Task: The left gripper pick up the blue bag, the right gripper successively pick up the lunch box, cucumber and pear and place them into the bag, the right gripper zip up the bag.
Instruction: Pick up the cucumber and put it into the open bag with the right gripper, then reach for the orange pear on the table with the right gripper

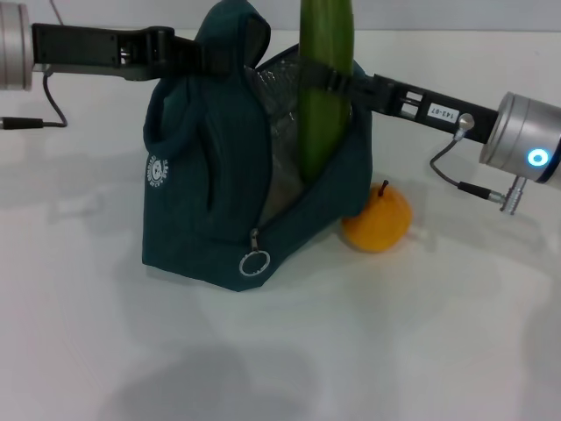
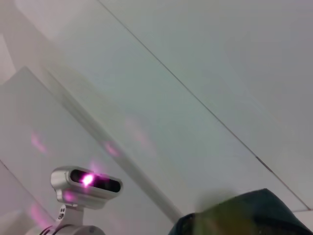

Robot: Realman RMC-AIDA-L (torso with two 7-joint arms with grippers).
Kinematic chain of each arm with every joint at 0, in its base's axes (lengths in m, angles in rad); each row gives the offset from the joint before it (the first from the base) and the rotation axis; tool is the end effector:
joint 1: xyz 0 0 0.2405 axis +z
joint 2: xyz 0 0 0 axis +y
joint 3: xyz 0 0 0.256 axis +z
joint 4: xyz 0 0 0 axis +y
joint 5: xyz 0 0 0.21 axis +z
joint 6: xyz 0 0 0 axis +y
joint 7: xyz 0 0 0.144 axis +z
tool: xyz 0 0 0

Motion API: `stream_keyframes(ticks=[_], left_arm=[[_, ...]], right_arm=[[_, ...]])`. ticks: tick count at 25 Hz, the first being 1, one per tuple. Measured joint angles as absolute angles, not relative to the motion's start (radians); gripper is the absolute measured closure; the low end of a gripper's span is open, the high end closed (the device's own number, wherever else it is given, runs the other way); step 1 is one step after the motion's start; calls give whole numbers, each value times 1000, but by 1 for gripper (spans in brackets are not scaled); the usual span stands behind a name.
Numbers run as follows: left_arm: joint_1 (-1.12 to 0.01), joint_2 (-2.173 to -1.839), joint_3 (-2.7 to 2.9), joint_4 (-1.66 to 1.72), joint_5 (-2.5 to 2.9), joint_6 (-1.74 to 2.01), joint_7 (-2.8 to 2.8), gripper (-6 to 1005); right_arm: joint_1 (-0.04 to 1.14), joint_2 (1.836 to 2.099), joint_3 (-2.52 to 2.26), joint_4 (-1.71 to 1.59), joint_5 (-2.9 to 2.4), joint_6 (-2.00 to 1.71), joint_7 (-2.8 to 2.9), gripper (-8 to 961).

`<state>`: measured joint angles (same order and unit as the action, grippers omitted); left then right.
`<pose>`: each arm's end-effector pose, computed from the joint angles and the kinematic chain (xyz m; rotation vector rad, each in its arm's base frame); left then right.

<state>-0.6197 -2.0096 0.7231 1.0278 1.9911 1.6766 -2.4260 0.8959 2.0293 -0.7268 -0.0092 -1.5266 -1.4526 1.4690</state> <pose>-0.1958 0.3711 0.0821 -2.5334 -1.4569 -0.7401 0.1583 0.3777 -0.0527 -2.5511 1.1345 1.3666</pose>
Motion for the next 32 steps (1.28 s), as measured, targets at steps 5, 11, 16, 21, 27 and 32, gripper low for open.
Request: stream_keyframes(ticks=[5, 11, 16, 21, 27, 32], left_arm=[[-621, -2010, 725, 1028, 1991, 1677, -2425, 935], [-620, -2009, 724, 1028, 1991, 1678, -2423, 934], [-615, -2009, 724, 1028, 1988, 1679, -2422, 933], [-611, -2009, 724, 1028, 1985, 1681, -2422, 932], [-591, -2010, 714, 1028, 1961, 1678, -2418, 931], [-591, -2009, 709, 1028, 1959, 1668, -2416, 931]], right_arm=[[889, 2029, -732, -17, -1527, -1463, 1471, 330], [860, 2029, -734, -72, -1520, -1487, 1470, 202], [765, 2022, -731, -278, -1513, -1522, 1506, 203], [607, 2012, -782, -526, -1526, -1535, 1557, 205], [458, 2011, -907, -644, -1527, -1533, 1458, 213], [464, 2017, -971, -550, -1525, -1497, 1297, 214]])
